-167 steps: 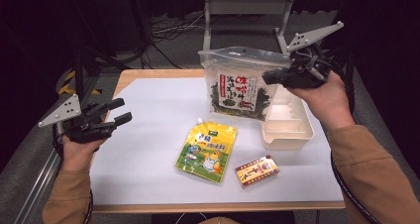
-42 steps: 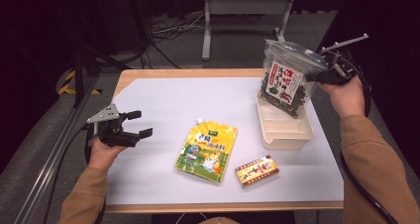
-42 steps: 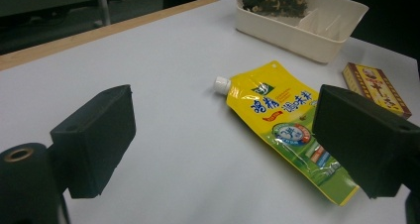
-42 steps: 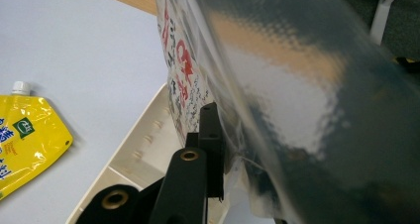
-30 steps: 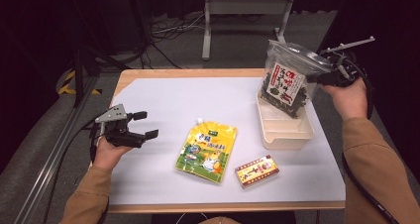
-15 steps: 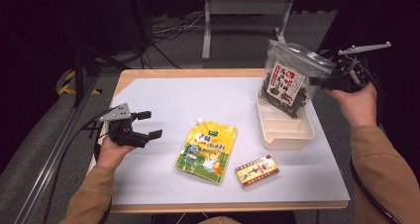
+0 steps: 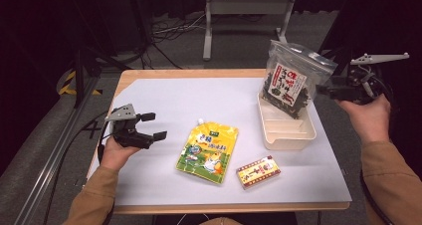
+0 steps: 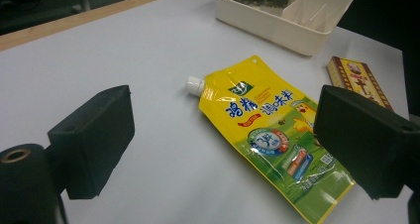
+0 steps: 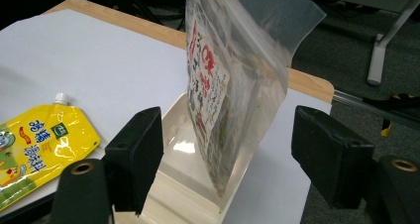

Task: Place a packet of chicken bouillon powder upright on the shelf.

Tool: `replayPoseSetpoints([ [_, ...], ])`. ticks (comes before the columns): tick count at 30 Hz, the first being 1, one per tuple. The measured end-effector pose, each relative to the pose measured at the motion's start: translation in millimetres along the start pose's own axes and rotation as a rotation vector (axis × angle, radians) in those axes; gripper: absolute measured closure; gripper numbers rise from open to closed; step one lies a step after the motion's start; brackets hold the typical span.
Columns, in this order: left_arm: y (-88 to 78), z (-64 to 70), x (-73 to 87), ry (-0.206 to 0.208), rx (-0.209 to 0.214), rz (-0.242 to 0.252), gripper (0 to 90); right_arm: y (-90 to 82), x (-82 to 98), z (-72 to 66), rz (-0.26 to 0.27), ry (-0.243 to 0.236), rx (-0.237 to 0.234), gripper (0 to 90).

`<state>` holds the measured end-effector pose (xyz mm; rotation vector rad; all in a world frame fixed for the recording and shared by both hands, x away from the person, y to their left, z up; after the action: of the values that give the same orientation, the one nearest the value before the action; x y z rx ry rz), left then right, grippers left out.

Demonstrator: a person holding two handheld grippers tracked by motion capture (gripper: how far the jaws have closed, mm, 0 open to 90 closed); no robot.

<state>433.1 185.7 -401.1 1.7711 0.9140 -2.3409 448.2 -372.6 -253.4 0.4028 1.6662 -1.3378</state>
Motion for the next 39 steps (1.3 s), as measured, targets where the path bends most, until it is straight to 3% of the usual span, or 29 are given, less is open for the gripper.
replayPoseSetpoints([
  [5, 1.5, 1.2, -2.6, -0.010, -0.014, -0.007, 9.0, -7.4, 5.9, -4.3, 0.018, -0.001, -0.013, 28.3],
  [11, 10.8, 6.6, -5.3, -0.009, -0.061, -0.075, 7.1, -16.0, 13.5, -16.7, 0.052, -0.035, -0.056, 27.4],
  [18, 20.1, 21.3, -8.5, 0.022, -0.026, -0.119, 8.8, -14.5, 18.1, -36.7, 0.074, -0.077, -0.130, 28.0],
  [24, 23.6, 27.4, -8.6, 0.018, 0.009, -0.130, 11.1, -4.4, 17.9, -52.9, 0.063, -0.108, -0.191, 29.1],
  [29, 23.3, 29.3, -7.9, 0.024, 0.040, -0.120, 13.5, 13.7, 15.3, -76.5, 0.041, -0.151, -0.263, 30.7],
  [39, 17.0, 32.3, -3.0, 0.030, 0.048, -0.121, 15.3, 44.8, 6.4, -109.5, 0.012, -0.190, -0.341, 30.9],
])
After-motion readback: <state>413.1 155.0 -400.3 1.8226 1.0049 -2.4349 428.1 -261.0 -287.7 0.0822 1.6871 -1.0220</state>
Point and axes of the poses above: each handheld gripper's, and its own axes: y roughly forward along the jaws, x roughly out of its underside, z roughly to its right, the point moved 4 cm from there along y, roughly forward along the jaws, and after that the axes turned 1 degree about x, right-handed, at the moved point
